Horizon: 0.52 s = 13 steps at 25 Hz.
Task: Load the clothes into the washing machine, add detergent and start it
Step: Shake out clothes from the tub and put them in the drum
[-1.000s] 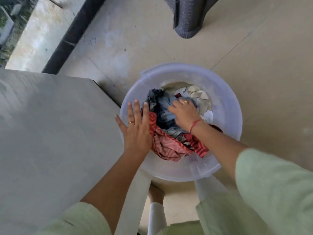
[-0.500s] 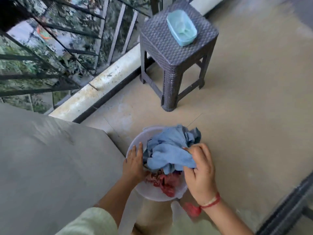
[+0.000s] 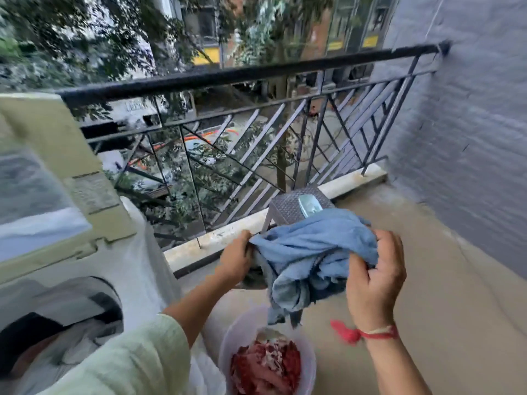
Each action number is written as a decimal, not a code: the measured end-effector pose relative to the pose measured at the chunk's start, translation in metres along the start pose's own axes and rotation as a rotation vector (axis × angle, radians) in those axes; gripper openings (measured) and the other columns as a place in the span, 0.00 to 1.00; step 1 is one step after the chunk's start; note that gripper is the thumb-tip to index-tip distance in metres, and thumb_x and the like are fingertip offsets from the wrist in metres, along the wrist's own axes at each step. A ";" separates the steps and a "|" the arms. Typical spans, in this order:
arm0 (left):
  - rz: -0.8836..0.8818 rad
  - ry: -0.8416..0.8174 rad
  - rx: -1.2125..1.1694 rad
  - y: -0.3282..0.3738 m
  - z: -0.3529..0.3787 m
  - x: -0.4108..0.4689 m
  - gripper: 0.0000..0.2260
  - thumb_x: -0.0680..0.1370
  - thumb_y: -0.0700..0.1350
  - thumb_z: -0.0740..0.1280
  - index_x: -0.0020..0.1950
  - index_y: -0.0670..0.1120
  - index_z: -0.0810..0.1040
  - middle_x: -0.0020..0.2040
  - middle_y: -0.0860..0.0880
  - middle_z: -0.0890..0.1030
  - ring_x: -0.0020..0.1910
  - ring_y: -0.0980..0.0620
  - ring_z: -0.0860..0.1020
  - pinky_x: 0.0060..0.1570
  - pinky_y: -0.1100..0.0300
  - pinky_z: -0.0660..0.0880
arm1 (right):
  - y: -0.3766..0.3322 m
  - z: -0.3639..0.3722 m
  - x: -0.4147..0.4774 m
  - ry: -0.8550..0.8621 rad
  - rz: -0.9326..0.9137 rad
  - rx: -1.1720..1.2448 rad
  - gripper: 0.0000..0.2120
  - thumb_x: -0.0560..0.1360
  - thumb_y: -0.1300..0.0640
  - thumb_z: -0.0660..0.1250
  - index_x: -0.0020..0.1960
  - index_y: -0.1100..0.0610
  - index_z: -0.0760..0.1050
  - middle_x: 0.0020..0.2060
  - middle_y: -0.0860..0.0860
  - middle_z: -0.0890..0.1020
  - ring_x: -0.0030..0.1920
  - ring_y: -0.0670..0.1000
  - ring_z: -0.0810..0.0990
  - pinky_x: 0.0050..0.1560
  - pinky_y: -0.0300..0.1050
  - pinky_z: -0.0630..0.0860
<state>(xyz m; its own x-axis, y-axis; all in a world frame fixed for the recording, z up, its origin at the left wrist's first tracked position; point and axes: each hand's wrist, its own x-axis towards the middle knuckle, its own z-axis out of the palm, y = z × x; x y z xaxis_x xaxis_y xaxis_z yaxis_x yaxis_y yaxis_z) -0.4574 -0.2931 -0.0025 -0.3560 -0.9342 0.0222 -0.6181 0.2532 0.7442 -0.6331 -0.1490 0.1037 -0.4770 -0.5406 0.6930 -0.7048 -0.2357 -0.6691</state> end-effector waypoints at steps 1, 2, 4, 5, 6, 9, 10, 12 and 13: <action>0.055 0.095 -0.040 0.012 -0.023 -0.006 0.05 0.78 0.44 0.55 0.48 0.45 0.68 0.46 0.43 0.75 0.45 0.44 0.74 0.42 0.56 0.66 | -0.011 -0.005 0.008 0.022 -0.014 -0.016 0.10 0.66 0.61 0.56 0.43 0.66 0.71 0.39 0.53 0.69 0.41 0.46 0.66 0.42 0.37 0.62; 0.115 0.185 -0.054 0.021 -0.045 -0.013 0.02 0.79 0.43 0.56 0.47 0.47 0.67 0.45 0.44 0.74 0.43 0.44 0.74 0.42 0.54 0.69 | -0.021 -0.009 0.013 0.031 -0.026 -0.031 0.13 0.67 0.61 0.56 0.44 0.69 0.71 0.39 0.55 0.70 0.41 0.48 0.66 0.43 0.38 0.62; 0.260 0.364 -0.006 0.031 -0.091 -0.031 0.01 0.78 0.44 0.56 0.49 0.49 0.65 0.46 0.45 0.73 0.44 0.44 0.73 0.42 0.50 0.72 | -0.034 -0.008 0.012 0.041 -0.026 -0.045 0.17 0.69 0.59 0.55 0.49 0.71 0.71 0.44 0.63 0.73 0.47 0.54 0.69 0.50 0.37 0.64; 0.336 0.426 0.042 0.033 -0.117 -0.043 0.04 0.76 0.45 0.56 0.51 0.50 0.65 0.47 0.44 0.73 0.44 0.45 0.72 0.42 0.50 0.72 | -0.041 -0.004 0.005 0.035 -0.010 -0.038 0.19 0.70 0.58 0.55 0.52 0.71 0.71 0.48 0.67 0.73 0.52 0.56 0.69 0.57 0.35 0.63; 0.408 0.484 0.089 0.034 -0.147 -0.057 0.07 0.74 0.46 0.55 0.52 0.50 0.65 0.47 0.44 0.72 0.45 0.46 0.71 0.42 0.50 0.71 | -0.049 0.003 -0.003 0.011 -0.002 -0.024 0.20 0.71 0.58 0.55 0.56 0.71 0.71 0.53 0.70 0.72 0.57 0.58 0.68 0.64 0.32 0.60; 0.530 0.634 0.265 0.034 -0.235 -0.097 0.13 0.71 0.44 0.55 0.55 0.48 0.67 0.47 0.40 0.73 0.44 0.46 0.71 0.42 0.54 0.69 | -0.083 0.032 -0.034 -0.119 -0.046 0.027 0.20 0.74 0.57 0.55 0.65 0.59 0.69 0.62 0.61 0.71 0.64 0.56 0.67 0.69 0.34 0.57; 0.562 0.688 0.338 0.032 -0.261 -0.112 0.14 0.71 0.43 0.55 0.56 0.47 0.67 0.46 0.39 0.73 0.43 0.45 0.71 0.41 0.55 0.69 | -0.100 0.044 -0.043 -0.164 -0.084 0.062 0.19 0.75 0.60 0.58 0.66 0.56 0.69 0.62 0.56 0.73 0.64 0.53 0.68 0.68 0.31 0.58; 0.593 0.778 0.432 0.019 -0.310 -0.143 0.14 0.70 0.41 0.55 0.55 0.44 0.68 0.44 0.38 0.73 0.42 0.45 0.70 0.41 0.54 0.68 | -0.140 0.073 -0.060 -0.286 -0.099 0.195 0.23 0.75 0.67 0.61 0.65 0.48 0.70 0.61 0.43 0.76 0.62 0.42 0.70 0.65 0.27 0.59; 0.587 0.819 0.453 0.010 -0.331 -0.159 0.14 0.70 0.41 0.54 0.55 0.44 0.68 0.44 0.38 0.73 0.43 0.44 0.69 0.42 0.52 0.68 | -0.163 0.086 -0.067 -0.368 -0.069 0.278 0.24 0.76 0.64 0.61 0.64 0.39 0.68 0.61 0.34 0.74 0.62 0.36 0.70 0.65 0.29 0.62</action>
<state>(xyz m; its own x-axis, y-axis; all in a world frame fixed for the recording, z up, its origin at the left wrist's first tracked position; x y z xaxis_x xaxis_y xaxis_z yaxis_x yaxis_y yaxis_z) -0.1751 -0.2253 0.2228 -0.2099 -0.4797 0.8520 -0.7643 0.6239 0.1630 -0.4410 -0.1441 0.1438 -0.1811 -0.7547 0.6306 -0.5371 -0.4612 -0.7063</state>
